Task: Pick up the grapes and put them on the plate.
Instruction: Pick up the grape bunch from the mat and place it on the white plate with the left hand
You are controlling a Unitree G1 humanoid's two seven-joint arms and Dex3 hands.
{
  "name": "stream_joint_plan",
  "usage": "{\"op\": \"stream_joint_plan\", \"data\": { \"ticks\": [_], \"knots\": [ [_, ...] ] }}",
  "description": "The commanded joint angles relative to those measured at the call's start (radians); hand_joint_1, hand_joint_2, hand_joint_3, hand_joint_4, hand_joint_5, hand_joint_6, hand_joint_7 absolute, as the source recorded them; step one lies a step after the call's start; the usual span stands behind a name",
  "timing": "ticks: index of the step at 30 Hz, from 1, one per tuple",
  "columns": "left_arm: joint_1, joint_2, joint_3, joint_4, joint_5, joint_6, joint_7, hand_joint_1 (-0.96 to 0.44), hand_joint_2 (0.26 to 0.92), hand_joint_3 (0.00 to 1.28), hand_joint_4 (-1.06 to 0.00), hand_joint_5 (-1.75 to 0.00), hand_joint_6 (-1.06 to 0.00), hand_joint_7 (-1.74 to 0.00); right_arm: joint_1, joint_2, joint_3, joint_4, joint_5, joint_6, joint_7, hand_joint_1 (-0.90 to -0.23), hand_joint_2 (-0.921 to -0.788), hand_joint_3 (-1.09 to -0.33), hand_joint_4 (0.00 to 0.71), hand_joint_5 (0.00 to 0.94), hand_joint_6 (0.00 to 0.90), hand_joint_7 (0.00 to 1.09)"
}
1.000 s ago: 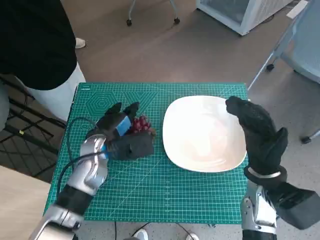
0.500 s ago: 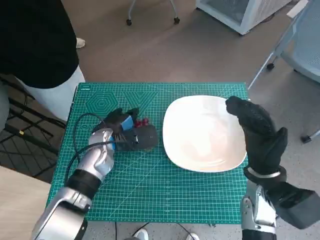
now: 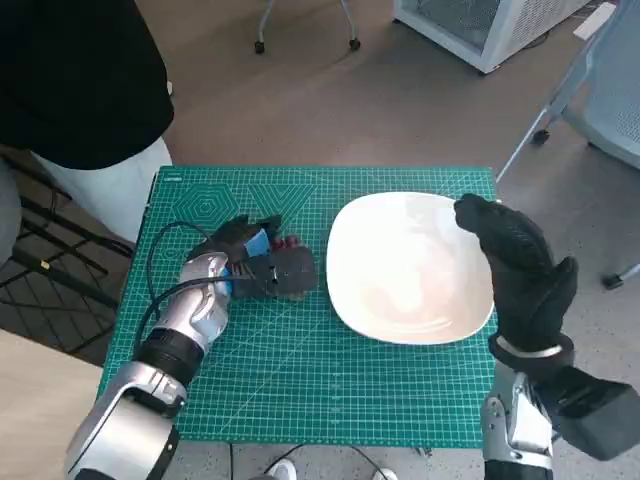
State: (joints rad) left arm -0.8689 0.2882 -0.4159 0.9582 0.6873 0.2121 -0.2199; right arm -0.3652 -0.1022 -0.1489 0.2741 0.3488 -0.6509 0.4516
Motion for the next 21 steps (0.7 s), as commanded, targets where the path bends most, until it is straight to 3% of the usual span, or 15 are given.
{"op": "stream_joint_plan", "data": {
  "ticks": [1, 15, 21],
  "knots": [
    [0.013, -0.014, -0.019, 0.038, -0.011, 0.001, 0.000, -0.42, 0.707, 0.00, 0.00, 0.00, -0.15, 0.00, 0.022, 0.004, 0.000, 0.011, -0.006, 0.005, -0.004, -0.413, -0.921, -0.534, 0.372, 0.001, 0.171, 0.39],
    [-0.007, -0.021, -0.043, 0.076, -0.027, 0.002, -0.001, -0.41, 0.710, 0.00, 0.00, 0.00, -0.15, 0.00, 0.029, 0.004, 0.002, -0.003, -0.004, 0.014, -0.006, -0.416, -0.921, -0.533, 0.372, 0.001, 0.174, 0.38],
    [-0.021, -0.026, -0.034, 0.102, -0.045, -0.008, 0.014, -0.33, 0.709, 0.00, -0.02, -0.01, -0.19, -0.02, 0.031, 0.004, 0.002, -0.006, -0.006, 0.014, -0.007, -0.416, -0.921, -0.533, 0.372, 0.001, 0.176, 0.38]
  ]
}}
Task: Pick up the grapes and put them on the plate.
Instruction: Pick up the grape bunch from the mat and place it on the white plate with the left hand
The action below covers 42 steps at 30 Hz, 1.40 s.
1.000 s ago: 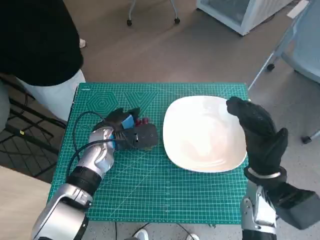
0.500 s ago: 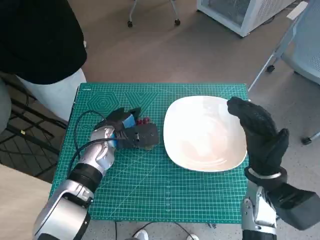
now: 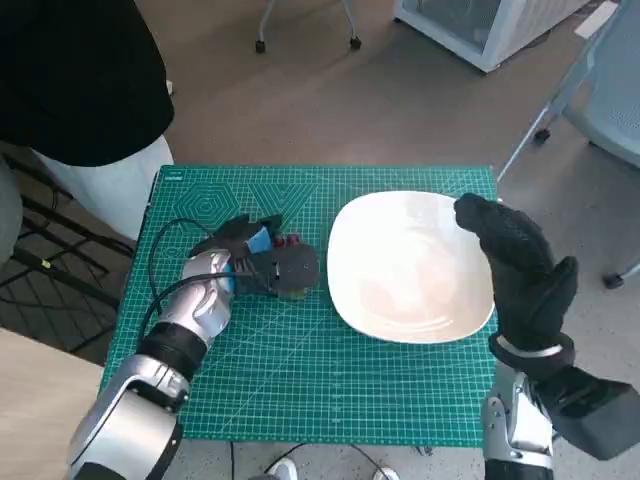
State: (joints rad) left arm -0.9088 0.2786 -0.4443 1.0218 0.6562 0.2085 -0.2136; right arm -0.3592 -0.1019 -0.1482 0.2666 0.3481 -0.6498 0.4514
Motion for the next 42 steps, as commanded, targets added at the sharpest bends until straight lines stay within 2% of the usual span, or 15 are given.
{"op": "stream_joint_plan", "data": {
  "ticks": [1, 7, 8, 10, 12, 14, 15, 16, 18, 21, 27, 42],
  "knots": [
    [0.018, -0.016, -0.005, 0.040, -0.015, -0.005, 0.009, -0.31, 0.708, 0.00, -0.03, -0.01, -0.20, -0.02, 0.026, 0.004, 0.001, 0.002, -0.005, 0.013, -0.007, -0.416, -0.921, -0.533, 0.372, 0.001, 0.176, 0.38],
    [0.015, -0.018, -0.003, 0.048, -0.023, -0.012, 0.023, -0.27, 0.709, 0.00, -0.05, -0.01, -0.23, -0.02, 0.026, 0.004, 0.001, 0.002, -0.005, 0.014, -0.007, -0.416, -0.921, -0.533, 0.372, 0.001, 0.177, 0.38],
    [0.020, -0.018, -0.001, 0.044, -0.023, -0.017, 0.042, -0.23, 0.720, 0.00, -0.10, -0.07, -0.25, -0.03, 0.025, 0.004, 0.001, 0.002, -0.005, 0.014, -0.007, -0.416, -0.921, -0.533, 0.372, 0.001, 0.177, 0.38],
    [0.037, -0.018, -0.002, 0.029, -0.017, -0.031, 0.098, -0.03, 0.771, 0.04, -0.29, -0.43, -0.39, -0.12, 0.024, 0.004, 0.001, 0.003, -0.004, 0.016, -0.007, -0.416, -0.921, -0.533, 0.372, 0.000, 0.177, 0.38],
    [0.048, -0.014, -0.015, 0.017, -0.006, -0.040, 0.133, 0.12, 0.813, 0.13, -0.48, -0.86, -0.53, -0.40, 0.022, 0.004, 0.001, 0.003, -0.004, 0.018, -0.008, -0.416, -0.921, -0.533, 0.372, 0.000, 0.178, 0.38],
    [0.049, -0.010, -0.024, 0.013, -0.002, -0.040, 0.139, 0.08, 0.834, 0.19, -0.54, -1.07, -0.57, -0.79, 0.020, 0.005, 0.002, 0.003, -0.004, 0.019, -0.008, -0.417, -0.921, -0.533, 0.372, 0.000, 0.178, 0.38],
    [0.048, -0.009, -0.027, 0.013, -0.001, -0.039, 0.140, 0.05, 0.850, 0.19, -0.56, -1.16, -0.58, -0.93, 0.020, 0.005, 0.002, 0.004, -0.005, 0.019, -0.009, -0.417, -0.921, -0.532, 0.372, 0.000, 0.179, 0.38],
    [0.047, -0.008, -0.030, 0.013, -0.001, -0.038, 0.140, 0.04, 0.862, 0.19, -0.57, -1.22, -0.59, -1.00, 0.019, 0.005, 0.002, 0.004, -0.006, 0.019, -0.010, -0.418, -0.921, -0.532, 0.372, 0.000, 0.179, 0.38],
    [0.047, -0.007, -0.032, 0.013, 0.000, -0.037, 0.141, 0.02, 0.877, 0.19, -0.58, -1.33, -0.60, -1.01, 0.018, 0.006, 0.002, 0.004, -0.008, 0.019, -0.011, -0.418, -0.921, -0.532, 0.372, 0.001, 0.180, 0.38],
    [0.049, -0.004, -0.033, 0.014, 0.000, -0.041, 0.147, 0.01, 0.898, 0.17, -0.57, -1.42, -0.62, -1.00, 0.016, 0.006, 0.003, 0.003, -0.012, 0.019, -0.015, -0.419, -0.921, -0.532, 0.372, 0.001, 0.180, 0.38],
    [0.053, 0.001, -0.031, 0.013, -0.003, -0.051, 0.153, 0.01, 0.918, 0.18, -0.49, -1.55, -0.62, -0.99, 0.013, 0.005, 0.004, 0.003, -0.014, 0.020, -0.018, -0.419, -0.921, -0.532, 0.372, 0.000, 0.180, 0.38],
    [0.049, 0.000, -0.028, 0.019, -0.007, -0.057, 0.154, 0.01, 0.920, 0.19, -0.46, -1.58, -0.63, -0.99, 0.005, 0.000, 0.005, 0.012, -0.009, 0.021, -0.012, -0.414, -0.921, -0.535, 0.371, 0.000, 0.179, 0.38]
  ]
}}
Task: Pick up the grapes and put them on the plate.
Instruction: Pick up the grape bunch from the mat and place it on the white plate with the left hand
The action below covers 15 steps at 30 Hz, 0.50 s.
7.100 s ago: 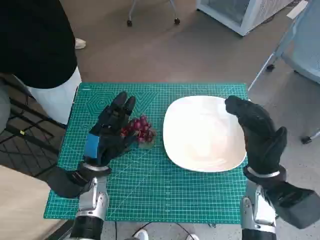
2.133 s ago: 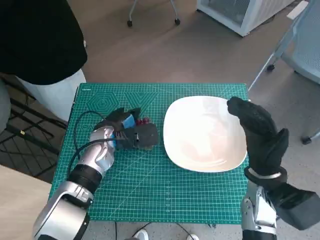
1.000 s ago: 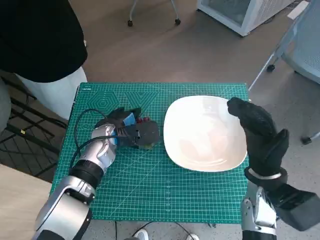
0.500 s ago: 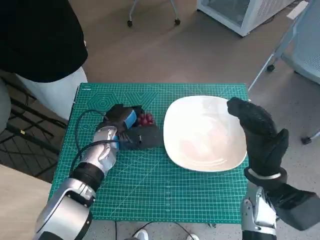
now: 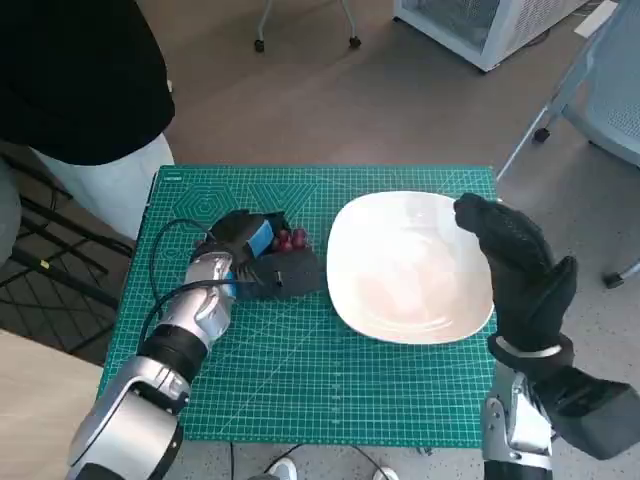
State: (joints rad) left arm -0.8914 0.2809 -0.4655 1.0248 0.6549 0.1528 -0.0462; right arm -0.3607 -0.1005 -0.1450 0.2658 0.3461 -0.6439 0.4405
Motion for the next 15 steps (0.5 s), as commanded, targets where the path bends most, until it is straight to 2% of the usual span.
{"op": "stream_joint_plan", "data": {
  "ticks": [1, 15],
  "knots": [
    [0.030, -0.003, -0.007, 0.018, -0.006, -0.001, -0.014, 0.01, 0.920, 0.19, -0.46, -1.58, -0.63, -0.99, 0.007, -0.001, 0.002, 0.013, -0.007, 0.015, -0.002, -0.414, -0.921, -0.535, 0.371, 0.000, 0.179, 0.38],
    [0.026, 0.000, -0.006, 0.026, -0.006, -0.004, -0.013, 0.01, 0.920, 0.20, -0.47, -1.57, -0.60, -1.01, 0.008, 0.003, 0.005, 0.009, -0.011, 0.012, -0.006, -0.412, -0.921, -0.536, 0.372, 0.000, 0.179, 0.38]
  ]
}}
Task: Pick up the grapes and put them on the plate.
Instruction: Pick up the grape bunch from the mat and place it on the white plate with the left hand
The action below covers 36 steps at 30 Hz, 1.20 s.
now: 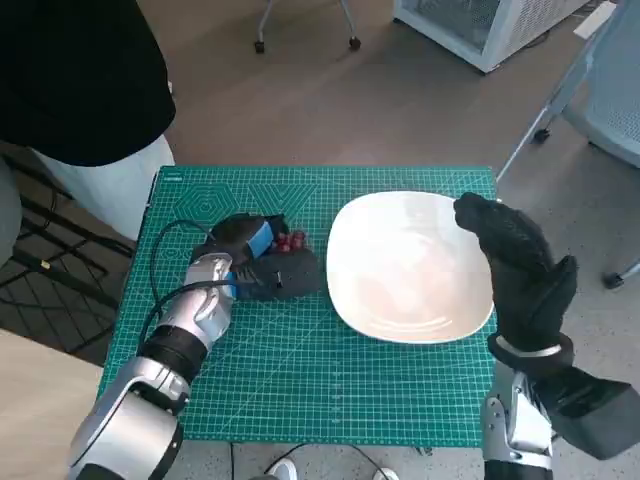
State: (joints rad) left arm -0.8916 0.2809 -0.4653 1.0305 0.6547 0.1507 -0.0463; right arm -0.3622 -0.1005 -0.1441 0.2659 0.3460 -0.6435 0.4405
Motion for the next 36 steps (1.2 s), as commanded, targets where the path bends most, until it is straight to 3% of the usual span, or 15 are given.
{"op": "stream_joint_plan", "data": {
  "ticks": [1, 17, 24, 36],
  "knots": [
    [0.026, 0.001, -0.006, 0.021, -0.006, -0.002, -0.012, 0.01, 0.921, 0.20, -0.47, -1.57, -0.60, -1.01, 0.009, 0.004, 0.004, 0.010, -0.012, 0.011, -0.006, -0.411, -0.921, -0.536, 0.372, 0.000, 0.179, 0.38],
    [0.051, 0.046, 0.006, -0.125, -0.005, 0.019, -0.050, 0.01, 0.920, 0.21, -0.43, -1.61, -0.60, -1.02, 0.009, 0.007, 0.005, 0.014, -0.011, 0.010, -0.010, -0.409, -0.921, -0.539, 0.370, 0.000, 0.175, 0.38],
    [0.084, 0.089, 0.030, -0.275, -0.006, 0.047, -0.083, 0.00, 0.920, 0.20, -0.49, -1.39, -0.52, -1.28, 0.006, 0.009, 0.005, 0.023, -0.009, 0.008, -0.010, -0.408, -0.921, -0.538, 0.371, 0.000, 0.175, 0.38],
    [0.182, 0.164, 0.101, -0.589, -0.004, 0.078, -0.109, 0.00, 0.921, 0.19, -0.52, -1.33, -0.52, -1.30, 0.005, 0.015, 0.008, 0.024, -0.008, 0.009, -0.012, -0.409, -0.921, -0.537, 0.371, 0.000, 0.176, 0.39]
  ]
}}
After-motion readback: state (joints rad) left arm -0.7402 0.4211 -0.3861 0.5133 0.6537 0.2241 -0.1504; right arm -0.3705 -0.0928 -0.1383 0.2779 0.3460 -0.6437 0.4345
